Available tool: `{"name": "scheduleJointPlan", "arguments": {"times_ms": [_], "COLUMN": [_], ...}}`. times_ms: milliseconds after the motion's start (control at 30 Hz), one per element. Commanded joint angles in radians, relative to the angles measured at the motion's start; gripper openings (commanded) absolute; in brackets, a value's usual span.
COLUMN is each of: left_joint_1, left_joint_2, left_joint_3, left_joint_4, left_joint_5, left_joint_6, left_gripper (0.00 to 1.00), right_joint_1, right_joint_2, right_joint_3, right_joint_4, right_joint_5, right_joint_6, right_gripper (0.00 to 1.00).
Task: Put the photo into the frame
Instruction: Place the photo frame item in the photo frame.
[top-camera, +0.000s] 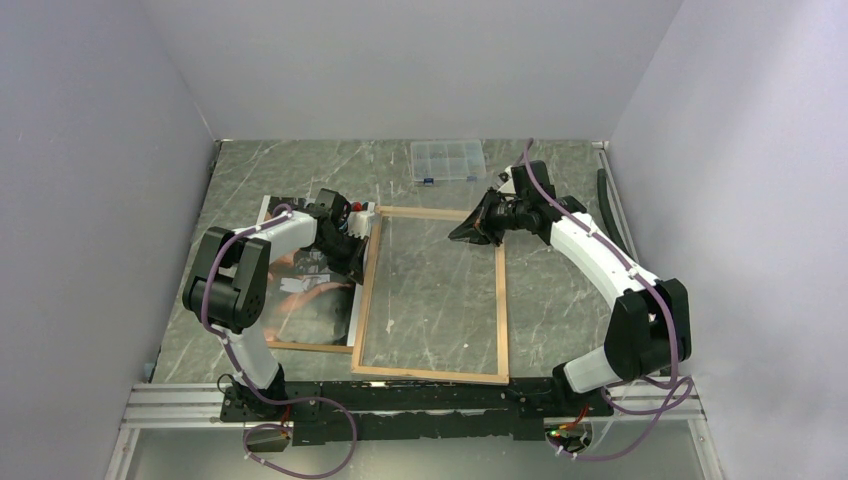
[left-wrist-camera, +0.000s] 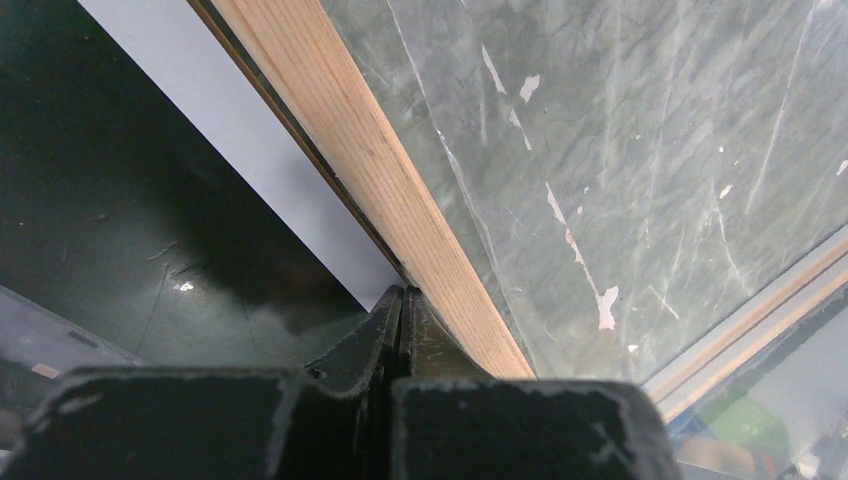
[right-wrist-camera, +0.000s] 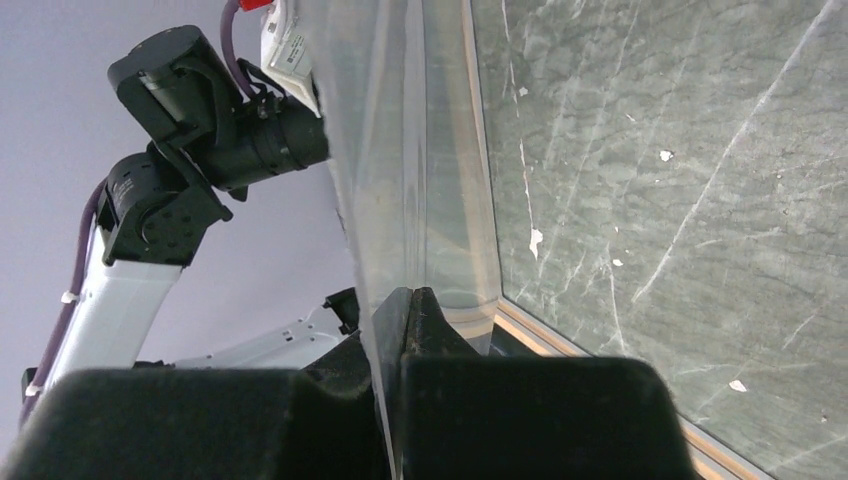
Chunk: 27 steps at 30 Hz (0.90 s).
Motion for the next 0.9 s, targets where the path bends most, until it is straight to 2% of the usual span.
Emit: {"name": "scheduleJointPlan", "arguments": {"times_ms": [0, 233, 533, 867], "left_joint_1": [-0.006, -0.006, -0.006, -0.006], "left_joint_2": [-0.018, -0.012, 0.0, -0.006], "left_joint_3": [-0.013, -0.01, -0.005, -0.013], "left_joint_4": [0.006, 0.002, 0.001, 0.007], "left_joint_5": [0.038, 0.038, 0.041, 0.047], "left_joint_6": [0.011, 0.011, 0.013, 0.013], "left_gripper": [0.03, 0.03, 0.03, 0.03], "right_joint_1": [0.009, 0.018, 0.018, 0.017], "right_joint_2": [-0.025, -0.031, -0.059, -0.047], "right_joint_3": [0.008, -0.039, -0.09, -0.112], "right_joint_4": [-0.001, 0.017, 0.078, 0.001], "right_joint_5": [-0.002, -0.028, -0.092, -0.036], "right_joint_6": [-0.015, -0.018, 0.055, 0.009], "right_gripper": [0.0, 0.0, 0.0, 0.0]}}
